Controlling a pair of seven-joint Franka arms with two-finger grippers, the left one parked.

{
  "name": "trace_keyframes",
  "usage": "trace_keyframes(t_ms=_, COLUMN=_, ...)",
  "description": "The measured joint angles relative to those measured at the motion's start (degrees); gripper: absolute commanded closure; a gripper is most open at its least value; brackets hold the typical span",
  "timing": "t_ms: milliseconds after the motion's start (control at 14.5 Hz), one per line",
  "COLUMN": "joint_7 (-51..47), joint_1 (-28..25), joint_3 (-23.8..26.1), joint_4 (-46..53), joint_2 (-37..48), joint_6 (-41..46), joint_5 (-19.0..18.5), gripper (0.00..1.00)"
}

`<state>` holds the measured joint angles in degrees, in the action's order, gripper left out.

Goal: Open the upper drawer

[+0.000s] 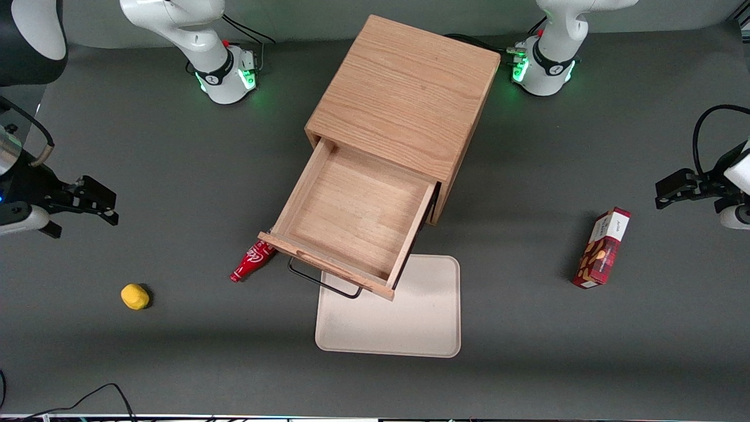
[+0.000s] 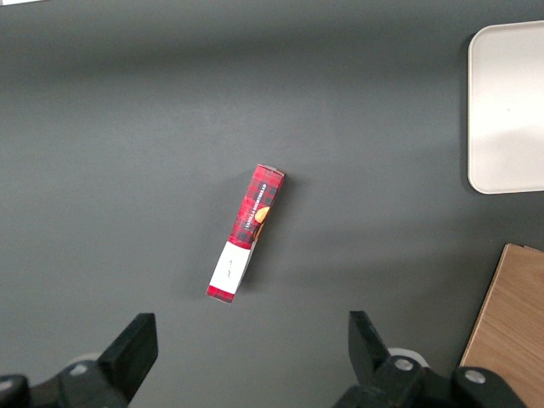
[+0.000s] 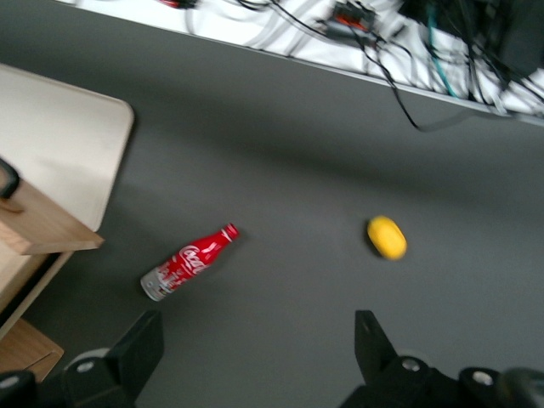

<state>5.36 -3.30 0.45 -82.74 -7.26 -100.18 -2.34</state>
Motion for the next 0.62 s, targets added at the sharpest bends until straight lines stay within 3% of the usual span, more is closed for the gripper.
trace_keyframes(t_ms=345, joint_7=-6.18, joint_1=2.7, joint_3=-0.33, joint_4=-11.79, joint_2=7.69, joint_6=-3.8, joint_5=-0.25, gripper=0.0)
trace_keyframes(t_ms=621, joint_7=-7.21, joint_1=2.72, joint_3=-2.56, joint_4=-12.94, joint_2=9.33, joint_6=-3.14, joint_5=0.6, gripper=0.0)
